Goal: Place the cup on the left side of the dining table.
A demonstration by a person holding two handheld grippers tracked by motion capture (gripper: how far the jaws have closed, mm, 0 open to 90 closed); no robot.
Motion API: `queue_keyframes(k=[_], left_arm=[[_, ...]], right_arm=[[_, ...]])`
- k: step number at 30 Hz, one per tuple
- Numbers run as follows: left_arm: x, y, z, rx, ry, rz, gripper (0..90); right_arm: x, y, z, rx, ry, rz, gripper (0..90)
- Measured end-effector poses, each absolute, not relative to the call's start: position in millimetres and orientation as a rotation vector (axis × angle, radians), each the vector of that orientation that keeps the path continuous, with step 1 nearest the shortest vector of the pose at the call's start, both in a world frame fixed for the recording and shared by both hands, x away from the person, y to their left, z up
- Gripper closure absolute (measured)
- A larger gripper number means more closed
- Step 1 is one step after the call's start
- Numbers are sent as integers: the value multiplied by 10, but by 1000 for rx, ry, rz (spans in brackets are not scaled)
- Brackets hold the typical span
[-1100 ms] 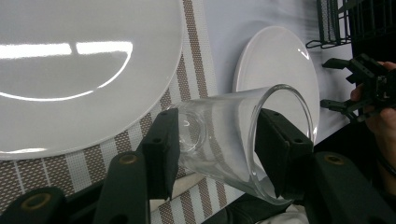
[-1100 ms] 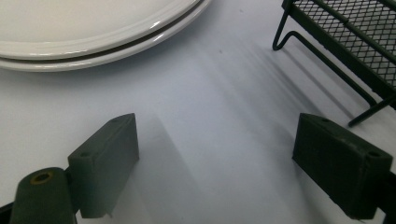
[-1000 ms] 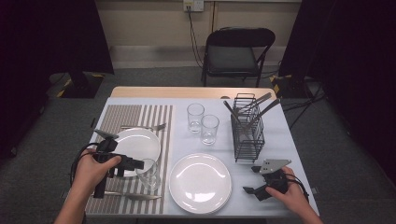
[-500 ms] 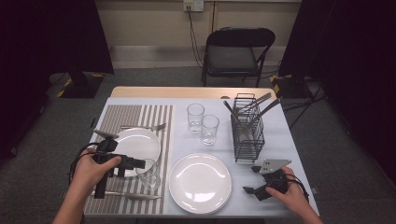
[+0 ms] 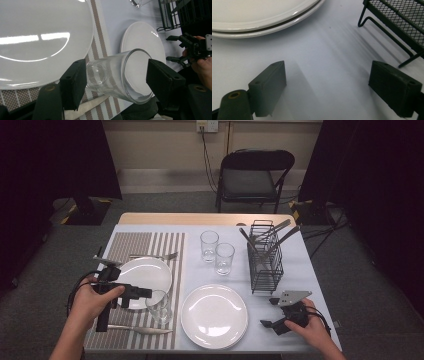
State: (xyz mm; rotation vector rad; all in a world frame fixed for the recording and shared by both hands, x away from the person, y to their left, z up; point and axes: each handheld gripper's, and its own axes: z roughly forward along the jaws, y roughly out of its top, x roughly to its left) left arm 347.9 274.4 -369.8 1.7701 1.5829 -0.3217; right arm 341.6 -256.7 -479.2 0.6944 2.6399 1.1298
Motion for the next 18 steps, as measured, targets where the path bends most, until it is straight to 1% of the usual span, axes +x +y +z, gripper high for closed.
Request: queue_keyframes(k=[1,2,3,6,7,9,18], left_arm=[[3479,2744,-3698,1770,1583,-322,329],[3478,2761,-3687,1785,1583,-291,329],[3473,2764,-3680,1768,1586,-309,329],[3465,2773,-3666,1764,1586,-310,326],[3465,2793,-3657,1788,1580,-285,325],[3465,2814,-3648,1795,1575,-274,316],[3474,2889,-3639,1768,1584,-236,294]], right_arm=[[3415,-2567,-4792,694,2640,1130,132],[3415,-2567,-4792,694,2640,1130,132],[3415,-2567,-4792,696,2640,1129,132],[3416,-2567,-4792,694,2640,1129,132],[3414,-2566,-4791,698,2641,1129,133],[3415,-2566,-4792,695,2640,1129,132],[3414,-2566,-4793,696,2640,1130,132]])
